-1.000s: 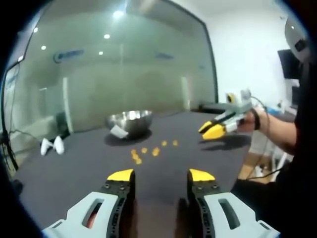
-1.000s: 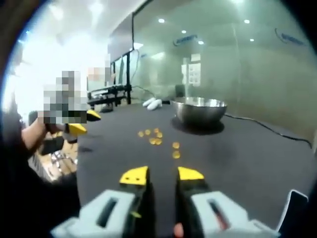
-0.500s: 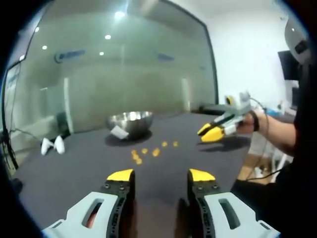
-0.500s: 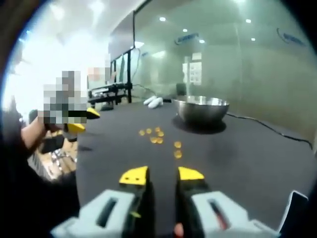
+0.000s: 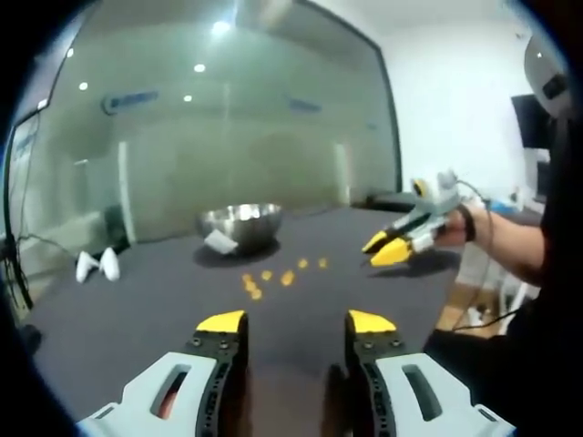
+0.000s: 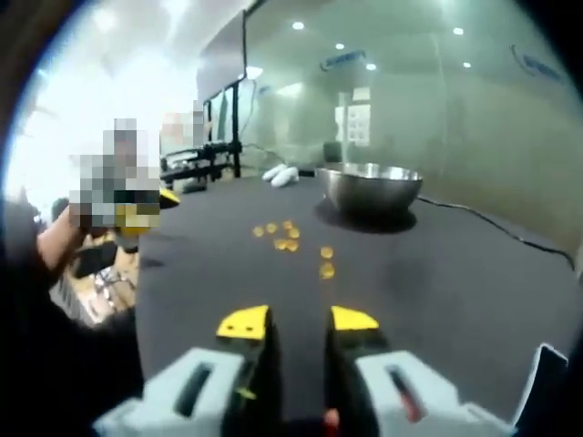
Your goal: Pick up the QQ candy scattered on the table and place it into the stainless steel bowl on the table
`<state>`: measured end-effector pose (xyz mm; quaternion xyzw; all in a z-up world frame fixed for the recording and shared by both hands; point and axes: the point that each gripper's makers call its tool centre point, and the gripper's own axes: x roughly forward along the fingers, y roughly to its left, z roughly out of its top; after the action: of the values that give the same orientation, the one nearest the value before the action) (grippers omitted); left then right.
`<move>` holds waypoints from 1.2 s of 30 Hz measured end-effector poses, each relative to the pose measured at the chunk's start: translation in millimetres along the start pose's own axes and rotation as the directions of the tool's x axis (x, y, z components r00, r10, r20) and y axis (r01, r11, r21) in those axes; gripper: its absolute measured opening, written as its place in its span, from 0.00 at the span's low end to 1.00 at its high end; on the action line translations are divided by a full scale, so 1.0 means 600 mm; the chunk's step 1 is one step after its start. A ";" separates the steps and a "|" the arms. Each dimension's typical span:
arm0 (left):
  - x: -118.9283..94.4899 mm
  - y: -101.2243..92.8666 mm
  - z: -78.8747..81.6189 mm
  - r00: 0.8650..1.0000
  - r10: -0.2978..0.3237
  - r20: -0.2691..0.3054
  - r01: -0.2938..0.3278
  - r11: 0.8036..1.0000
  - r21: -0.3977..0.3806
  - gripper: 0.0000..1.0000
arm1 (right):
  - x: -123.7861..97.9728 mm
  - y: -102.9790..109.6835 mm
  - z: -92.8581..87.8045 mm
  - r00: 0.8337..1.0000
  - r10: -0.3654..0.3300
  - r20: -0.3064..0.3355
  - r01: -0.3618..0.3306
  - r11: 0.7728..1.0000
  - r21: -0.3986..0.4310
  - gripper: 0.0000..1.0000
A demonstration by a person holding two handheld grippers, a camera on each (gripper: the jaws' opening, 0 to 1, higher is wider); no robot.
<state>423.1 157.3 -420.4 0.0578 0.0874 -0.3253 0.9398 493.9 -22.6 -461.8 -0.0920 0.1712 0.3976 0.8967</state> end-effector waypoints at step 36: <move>-0.023 0.010 -0.003 1.000 0.016 0.009 -0.016 1.000 -0.014 0.44 | 0.138 -0.037 0.023 0.999 -0.036 -0.021 0.037 0.999 0.011 0.12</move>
<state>415.7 170.5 -419.1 0.0506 0.0850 -0.3173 0.9432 565.5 23.5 -480.0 -0.0943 0.1809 0.3793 0.9025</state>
